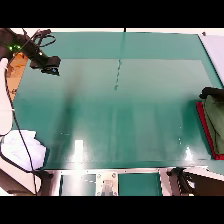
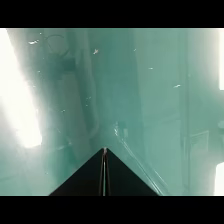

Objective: Fold the shirts.

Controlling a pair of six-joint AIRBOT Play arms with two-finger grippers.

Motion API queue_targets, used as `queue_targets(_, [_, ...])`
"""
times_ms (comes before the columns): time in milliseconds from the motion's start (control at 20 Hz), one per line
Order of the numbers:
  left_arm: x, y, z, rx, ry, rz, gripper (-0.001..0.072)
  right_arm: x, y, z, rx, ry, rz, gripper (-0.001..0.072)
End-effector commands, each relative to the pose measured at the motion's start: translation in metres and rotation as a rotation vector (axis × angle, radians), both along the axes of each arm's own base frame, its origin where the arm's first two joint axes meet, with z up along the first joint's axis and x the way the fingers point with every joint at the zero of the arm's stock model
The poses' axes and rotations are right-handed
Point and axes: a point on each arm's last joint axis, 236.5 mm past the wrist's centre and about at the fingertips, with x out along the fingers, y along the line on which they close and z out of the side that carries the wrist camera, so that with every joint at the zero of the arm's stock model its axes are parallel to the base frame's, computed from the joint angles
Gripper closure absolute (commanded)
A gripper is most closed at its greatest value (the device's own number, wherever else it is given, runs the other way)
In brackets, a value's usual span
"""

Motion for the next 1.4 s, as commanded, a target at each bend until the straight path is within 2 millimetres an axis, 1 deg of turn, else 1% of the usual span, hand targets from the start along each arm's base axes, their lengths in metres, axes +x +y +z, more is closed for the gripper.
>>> queue_targets(0, [0.000, -0.002, 0.001, -0.010, -0.002, -0.003, 0.0679, -0.055, -0.004, -0.029, 0.054, 0.196, -0.076, 0.0699])
queue_targets(200, [0.001, -0.003, 0.001, -0.011, -0.006, -0.002, 0.0678, -0.101, -0.010, -0.069, 0.045, 0.411, -0.108, 0.0699])
queue_targets(250, [0.002, -0.003, 0.001, -0.011, -0.008, -0.001, 0.0678, -0.107, -0.011, -0.080, 0.051, 0.437, -0.117, 0.0699])
queue_targets(350, [0.003, -0.003, 0.002, -0.012, -0.012, 0.001, 0.0679, -0.108, -0.011, -0.106, 0.061, 0.447, -0.112, 0.0699])
queue_targets(500, [0.002, -0.003, 0.002, -0.012, -0.011, 0.001, 0.0679, -0.115, 0.000, -0.155, 0.103, 0.477, -0.113, 0.0699])
queue_targets(600, [0.002, -0.003, 0.001, -0.012, -0.011, 0.001, 0.0679, -0.132, 0.006, -0.183, 0.113, 0.551, -0.116, 0.0699])
queue_targets(700, [0.001, -0.003, -0.002, -0.012, -0.002, 0.001, 0.0678, -0.146, 0.012, -0.198, 0.121, 0.609, -0.108, 0.0697])
queue_targets(750, [0.002, -0.003, -0.004, -0.012, -0.001, 0.003, 0.0678, -0.146, 0.012, -0.199, 0.122, 0.609, -0.109, 0.0666])
queue_targets(800, [0.003, -0.003, -0.005, -0.013, -0.006, 0.006, 0.0679, -0.146, 0.010, -0.197, 0.115, 0.607, -0.112, 0.0384])
queue_targets(850, [0.006, -0.003, -0.006, -0.014, -0.015, 0.009, 0.0678, -0.145, 0.009, -0.190, 0.114, 0.605, -0.108, 0.0157])
queue_targets(900, [0.008, -0.003, -0.005, -0.015, -0.023, 0.011, 0.0679, -0.143, 0.005, -0.177, 0.109, 0.602, -0.108, 0.0158])
queue_targets(1000, [0.011, -0.005, -0.004, -0.024, -0.036, 0.013, 0.0679, -0.135, -0.001, -0.139, 0.100, 0.592, -0.126, 0.0160])
queue_targets(1050, [0.010, -0.006, -0.002, -0.031, -0.038, 0.010, 0.0679, -0.126, -0.004, -0.118, 0.090, 0.575, -0.143, 0.0243])
queue_targets(1100, [0.010, -0.009, 0.002, -0.044, -0.043, 0.007, 0.0679, -0.108, -0.004, -0.098, 0.057, 0.540, -0.117, 0.0525])
queue_targets(1150, [0.008, -0.011, 0.011, -0.052, -0.060, 0.005, 0.0679, -0.084, -0.002, -0.080, 0.008, 0.506, -0.071, 0.0696])
queue_targets(1200, [0.008, -0.014, 0.022, -0.061, -0.087, 0.003, 0.0680, -0.061, 0.005, -0.069, -0.031, 0.481, -0.018, 0.0697])
queue_targets(1250, [0.008, -0.014, 0.034, -0.064, -0.119, 0.008, 0.0680, -0.037, 0.015, -0.063, -0.064, 0.465, 0.043, 0.0697])
queue_targets(1350, [0.001, -0.016, 0.054, -0.069, -0.158, 0.007, 0.0680, 0.013, 0.051, -0.063, -0.120, 0.446, 0.195, 0.0698])
